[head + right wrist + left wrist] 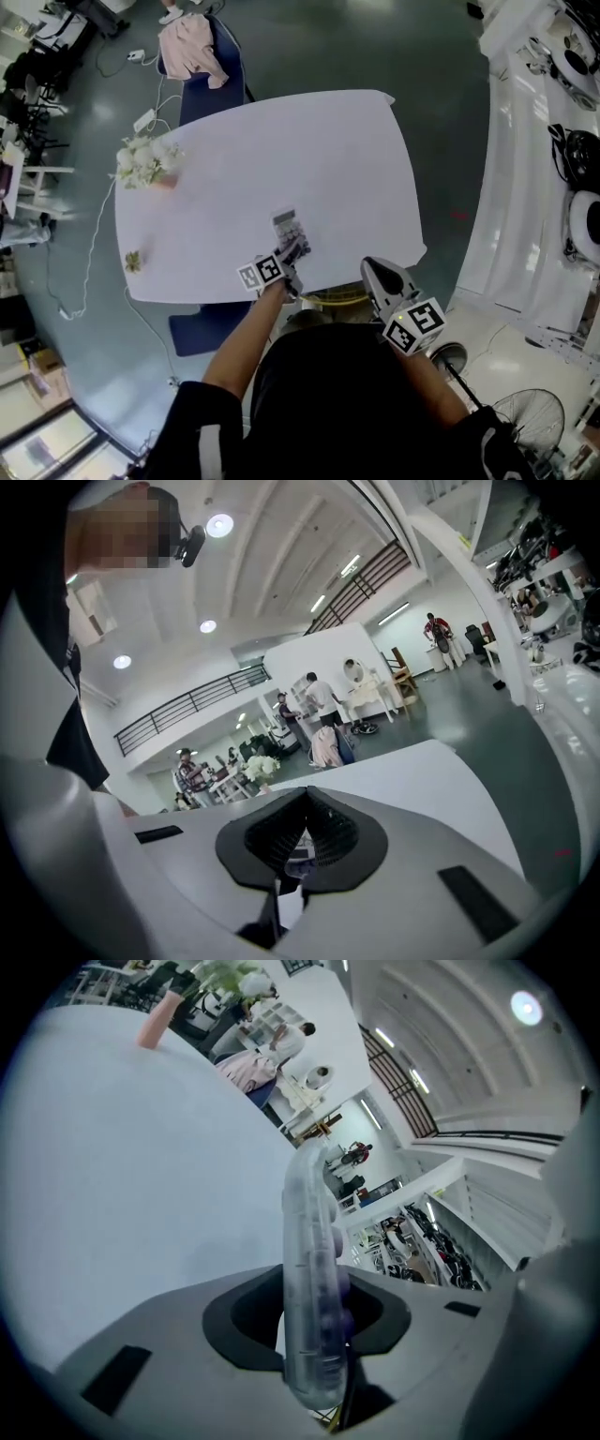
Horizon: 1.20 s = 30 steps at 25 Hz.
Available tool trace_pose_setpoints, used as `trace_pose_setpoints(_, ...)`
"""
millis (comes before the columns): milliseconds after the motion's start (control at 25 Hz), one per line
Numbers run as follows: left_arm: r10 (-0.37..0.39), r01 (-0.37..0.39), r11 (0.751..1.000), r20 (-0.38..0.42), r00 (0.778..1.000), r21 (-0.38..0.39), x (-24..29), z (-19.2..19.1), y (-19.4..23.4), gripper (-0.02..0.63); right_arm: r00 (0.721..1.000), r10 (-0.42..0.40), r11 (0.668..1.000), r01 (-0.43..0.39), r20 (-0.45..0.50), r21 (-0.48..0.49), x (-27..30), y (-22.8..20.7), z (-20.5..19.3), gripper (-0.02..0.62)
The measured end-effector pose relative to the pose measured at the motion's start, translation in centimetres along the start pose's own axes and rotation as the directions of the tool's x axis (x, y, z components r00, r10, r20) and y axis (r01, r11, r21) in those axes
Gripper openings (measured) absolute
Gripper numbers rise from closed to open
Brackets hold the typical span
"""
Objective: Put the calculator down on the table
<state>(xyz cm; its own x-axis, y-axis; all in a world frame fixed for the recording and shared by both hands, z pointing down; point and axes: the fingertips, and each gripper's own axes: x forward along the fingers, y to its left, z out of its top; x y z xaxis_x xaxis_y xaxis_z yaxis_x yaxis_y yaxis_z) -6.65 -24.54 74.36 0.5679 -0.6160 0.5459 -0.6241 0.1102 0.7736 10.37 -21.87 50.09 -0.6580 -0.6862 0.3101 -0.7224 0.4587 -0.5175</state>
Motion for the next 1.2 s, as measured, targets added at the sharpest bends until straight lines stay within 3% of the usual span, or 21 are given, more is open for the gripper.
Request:
trace_pose_setpoints(320,0.018,-0.022,0.999,-0.094,0.995,-0.049,6.7,-1.9,0.4,0.126,0.997,-0.043,0.998,0.046,-0.065,0.045,1.8,-7.1,0.2,-0.002)
trace_pose_setpoints(640,0.055,-0.063,0.997,-0.138,0.989,-0.053,8.7,-2.9,1.5,0.132,0.994,-0.086,0.993,0.091,-0.065,0.08,2.7,-11.1,1.4,-0.002)
trace_pose_setpoints(720,0.071,-0.075,0.997,-0.163,0.984,-0.018,8.7,-3.2,1.5,0.137,0.993,-0.086,0.992,0.092,-0.075,0.083,2.8,-11.3,1.4,-0.002)
trace_pose_setpoints(760,0.079,-0.078,0.997,-0.177,0.981,0.012,8.6,-3.3,1.5,0.183,0.993,-0.083,0.993,0.089,-0.08,0.082,2.8,-11.3,1.3,-0.002)
trace_pose_setpoints(920,0.123,-0.095,0.987,-0.221,0.968,0.132,8.5,-3.6,1.0,0.261,0.994,-0.066,0.994,0.074,-0.082,0.087,3.1,-11.1,1.2,-0.002)
trace_pose_setpoints(1040,0.172,-0.137,0.978,-0.24,0.955,0.155,8.0,-4.1,1.1,0.311,0.996,-0.055,0.994,0.061,-0.077,0.09,3.3,-10.9,1.2,-0.002)
trace_pose_setpoints(1200,0.249,-0.199,0.955,-0.23,0.941,0.22,7.2,-4.4,1.5,0.331,0.997,-0.035,0.999,0.037,-0.066,0.03,3.3,-10.1,1.6,-0.002)
